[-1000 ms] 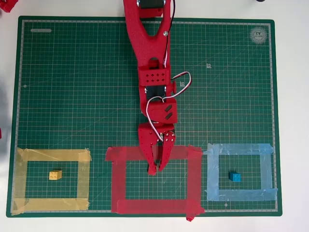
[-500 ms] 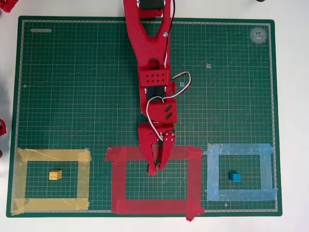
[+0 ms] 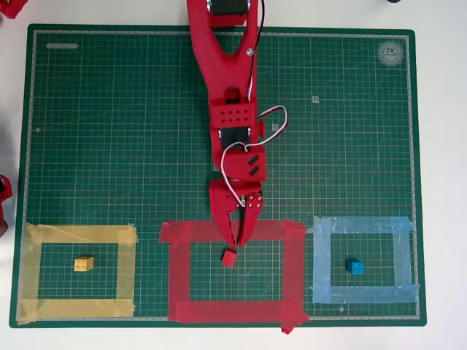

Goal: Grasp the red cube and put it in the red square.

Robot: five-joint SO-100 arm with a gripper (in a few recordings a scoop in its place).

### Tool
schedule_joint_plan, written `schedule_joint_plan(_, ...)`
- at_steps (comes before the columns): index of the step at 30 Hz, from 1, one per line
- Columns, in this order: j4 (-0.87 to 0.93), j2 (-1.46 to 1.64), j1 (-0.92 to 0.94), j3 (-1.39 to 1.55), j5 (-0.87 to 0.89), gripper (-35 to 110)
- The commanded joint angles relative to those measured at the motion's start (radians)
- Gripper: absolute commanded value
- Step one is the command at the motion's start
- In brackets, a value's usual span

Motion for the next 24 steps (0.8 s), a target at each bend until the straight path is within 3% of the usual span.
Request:
schedule_joint_plan(1,-0.002,0.043,-0.012,0.011,-0.003,1)
schedule_joint_plan(24,-0.002,0.092,-0.020,-0.072,0.003,1)
